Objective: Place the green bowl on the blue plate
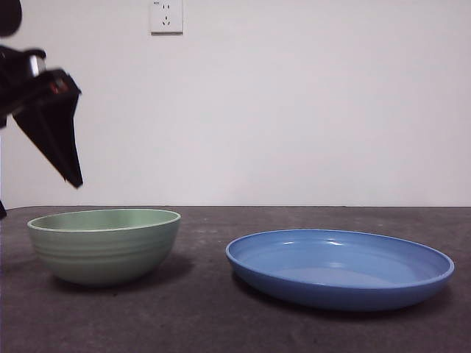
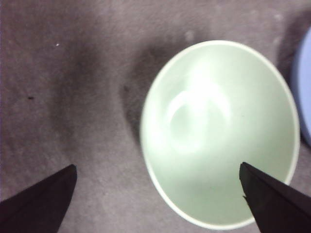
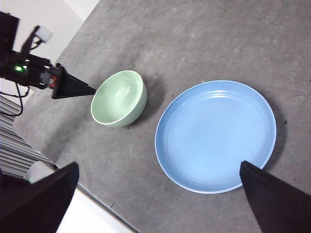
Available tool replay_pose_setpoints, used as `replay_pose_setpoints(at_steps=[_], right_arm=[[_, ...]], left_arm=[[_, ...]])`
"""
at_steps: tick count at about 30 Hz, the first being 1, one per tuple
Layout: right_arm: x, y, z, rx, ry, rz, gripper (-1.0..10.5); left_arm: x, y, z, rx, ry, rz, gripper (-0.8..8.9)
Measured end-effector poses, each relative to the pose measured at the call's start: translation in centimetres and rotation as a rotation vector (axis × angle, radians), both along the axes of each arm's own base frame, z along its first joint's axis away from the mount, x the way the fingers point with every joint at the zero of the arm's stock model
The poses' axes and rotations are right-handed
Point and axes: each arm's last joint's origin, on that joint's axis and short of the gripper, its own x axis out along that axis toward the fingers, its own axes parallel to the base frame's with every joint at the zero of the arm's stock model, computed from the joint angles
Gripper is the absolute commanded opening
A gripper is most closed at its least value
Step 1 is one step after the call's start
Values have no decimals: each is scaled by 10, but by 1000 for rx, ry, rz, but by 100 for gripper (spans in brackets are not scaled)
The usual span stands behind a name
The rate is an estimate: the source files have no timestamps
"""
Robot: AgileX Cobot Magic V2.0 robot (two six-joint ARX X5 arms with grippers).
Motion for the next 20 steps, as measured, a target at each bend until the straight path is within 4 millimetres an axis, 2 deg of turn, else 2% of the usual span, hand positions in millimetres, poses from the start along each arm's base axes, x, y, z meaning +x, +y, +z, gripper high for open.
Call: replay_pose_setpoints(at_steps=[10,16,20], right_arm=[[0,0,0,0,0,0,656],[0,0,0,0,0,0,656],[0,0,0,0,0,0,656]], left_arm=[[20,-4,-23,-2,26,17,702],[27,-6,-36,-23,65,20,573],[32,-8,-41,-56,62,17,414]])
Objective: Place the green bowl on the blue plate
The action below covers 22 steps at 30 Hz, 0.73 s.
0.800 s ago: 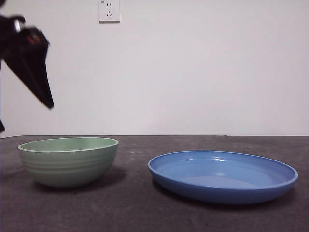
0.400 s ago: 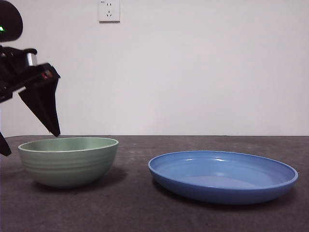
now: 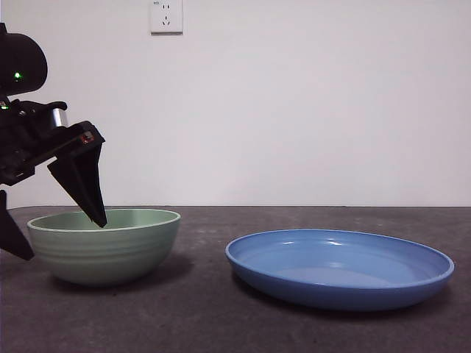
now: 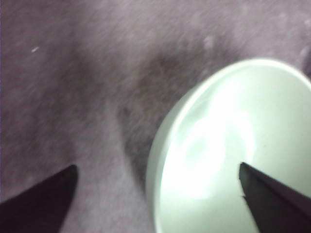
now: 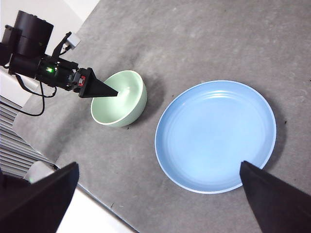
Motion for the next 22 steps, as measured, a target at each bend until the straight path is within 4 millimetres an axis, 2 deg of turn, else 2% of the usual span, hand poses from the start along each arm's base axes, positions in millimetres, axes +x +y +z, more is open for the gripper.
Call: replay_pose_setpoints(at_steps=[3,12,17,22], right_arm=[[0,0,0,0,0,0,656],[0,0,0,0,0,0,656],[0,0,0,0,0,0,656],[0,0,0,0,0,0,656]], left_arm=[[1,0,-1,-1,2,1,306],[1,0,-1,10,9,29,64],[1,1,-2,27,5,38,17],[1,2,-2,71,5,58,17]])
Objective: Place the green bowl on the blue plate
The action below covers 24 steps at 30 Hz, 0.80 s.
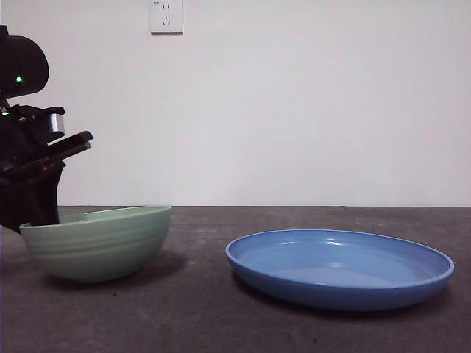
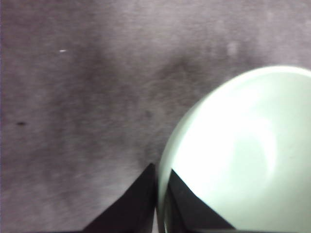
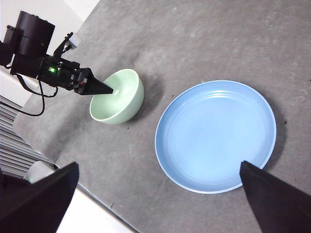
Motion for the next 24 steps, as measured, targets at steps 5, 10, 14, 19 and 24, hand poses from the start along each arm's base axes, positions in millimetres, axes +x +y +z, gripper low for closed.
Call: replay_pose_setpoints(at_steps=[5,10,14,19,24], right_arm=[[0,0,0,0,0,0,656],[0,0,0,0,0,0,656],[0,0,0,0,0,0,656],[0,0,0,0,0,0,656],[0,0,0,0,0,0,656]], left_arm=[[0,-4,8,68,31,9,17],[4,-15,27,83,27,-23,17],[7,-33,50,76,2,-75,17],[10,-58,69,66,-21,-142,17],[15,-90,76,55,-39,-217,17]])
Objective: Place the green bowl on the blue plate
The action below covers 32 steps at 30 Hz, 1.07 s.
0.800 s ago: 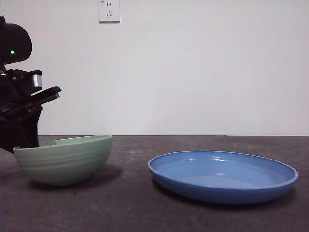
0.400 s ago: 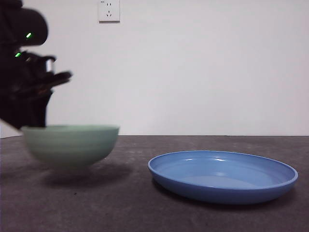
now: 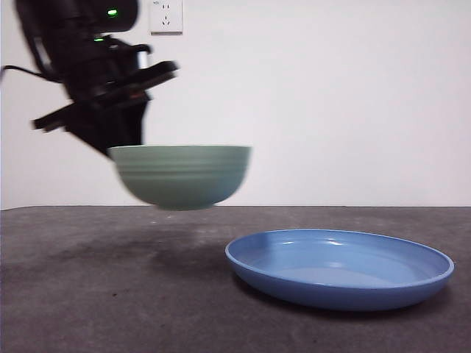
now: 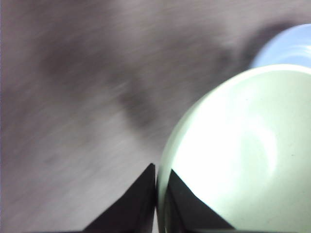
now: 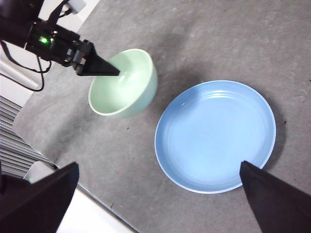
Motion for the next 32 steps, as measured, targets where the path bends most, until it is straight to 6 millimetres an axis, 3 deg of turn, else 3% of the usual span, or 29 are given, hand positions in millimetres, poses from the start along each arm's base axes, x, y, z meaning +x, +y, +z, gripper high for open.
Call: replay_pose_setpoints(at_steps=[5,11,16,22,32], right_arm=[[0,0,0,0,0,0,656],[0,0,0,0,0,0,656],[0,0,0,0,0,0,656],[0,0,0,0,0,0,656],[0,0,0,0,0,0,656]], left_arm=[[11,-40,0,-5,-7,-87,17],[19,-89,-19,12,21,-182,17],[20,-116,-29,12,19,-234,17],[20,-135,-42,12,17,-267,19],[20,-139,-50,51,2,-265,21]])
